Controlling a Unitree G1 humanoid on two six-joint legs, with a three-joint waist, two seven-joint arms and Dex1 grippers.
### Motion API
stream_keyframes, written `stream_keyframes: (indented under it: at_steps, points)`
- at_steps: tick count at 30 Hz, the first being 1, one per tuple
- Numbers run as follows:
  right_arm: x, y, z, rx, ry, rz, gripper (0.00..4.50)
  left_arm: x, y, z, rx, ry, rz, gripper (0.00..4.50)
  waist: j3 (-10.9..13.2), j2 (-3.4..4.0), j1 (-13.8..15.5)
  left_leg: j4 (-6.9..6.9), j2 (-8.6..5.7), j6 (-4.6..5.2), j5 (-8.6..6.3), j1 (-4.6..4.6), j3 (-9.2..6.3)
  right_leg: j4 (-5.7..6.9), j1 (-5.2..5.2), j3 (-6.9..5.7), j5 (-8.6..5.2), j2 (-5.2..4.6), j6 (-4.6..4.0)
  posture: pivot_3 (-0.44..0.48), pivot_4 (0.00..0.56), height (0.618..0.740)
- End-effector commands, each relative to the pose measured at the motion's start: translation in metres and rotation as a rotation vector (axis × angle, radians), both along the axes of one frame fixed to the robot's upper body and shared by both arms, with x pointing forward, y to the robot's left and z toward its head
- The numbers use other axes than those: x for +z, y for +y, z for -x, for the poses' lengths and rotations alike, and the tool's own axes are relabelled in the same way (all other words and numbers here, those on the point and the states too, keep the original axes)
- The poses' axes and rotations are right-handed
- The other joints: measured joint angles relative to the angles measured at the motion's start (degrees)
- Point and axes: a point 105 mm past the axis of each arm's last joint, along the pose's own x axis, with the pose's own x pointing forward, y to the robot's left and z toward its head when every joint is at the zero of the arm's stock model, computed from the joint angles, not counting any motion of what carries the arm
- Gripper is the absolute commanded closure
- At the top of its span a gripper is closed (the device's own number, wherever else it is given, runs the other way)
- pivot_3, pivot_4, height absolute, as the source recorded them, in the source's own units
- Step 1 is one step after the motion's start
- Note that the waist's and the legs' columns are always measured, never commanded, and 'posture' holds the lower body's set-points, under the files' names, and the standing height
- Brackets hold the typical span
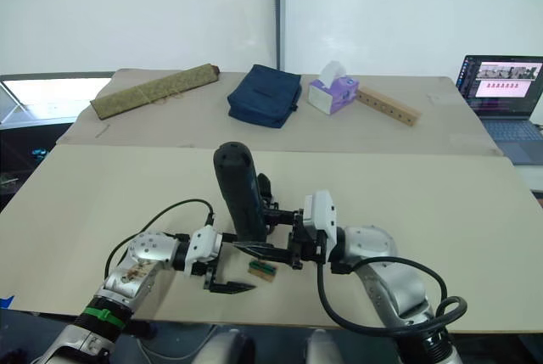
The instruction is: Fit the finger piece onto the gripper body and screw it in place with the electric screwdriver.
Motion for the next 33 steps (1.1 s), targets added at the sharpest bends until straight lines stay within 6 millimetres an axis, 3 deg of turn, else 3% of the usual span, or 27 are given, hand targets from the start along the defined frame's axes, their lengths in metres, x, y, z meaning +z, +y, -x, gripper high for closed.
stream_keyframes:
  at_steps: [1, 23, 33]
  points:
    - [0.015, 0.0, 0.002, 0.013, -0.057, -0.041, 2.6, -0.023, -0.003, 0.011, -0.014, 0.078, -0.044, 0.05, 0.0, 0.0, 0.0, 0.0, 0.0, 0.0, 0.0, 0.0, 0.0, -0.01, 0.01, 0.0, 0.0, 0.0, 0.0, 0.0, 0.15, 0.74]
    - [0.007, 0.003, 0.003, 0.02, -0.094, 0.013, 2.6, -0.023, -0.001, 0.009, -0.006, 0.073, -0.043, 0.05, 0.0, 0.01, 0.0, -0.16, 0.01, 0.0, 0.0, 0.22, 0.0, -0.25, 0.28, 0.0, 0.0, -0.02, 0.0, 0.0, 0.15, 0.74]
    - [0.017, 0.005, 0.007, 0.051, -0.121, -0.024, 2.6, -0.019, -0.001, 0.005, 0.006, 0.059, -0.028, 0.05, 0.0, 0.01, 0.1, -0.19, 0.01, 0.0, 0.0, 0.23, 0.0, -0.27, 0.28, 0.0, 0.0, -0.04, 0.0, 0.0, 0.15, 0.74]
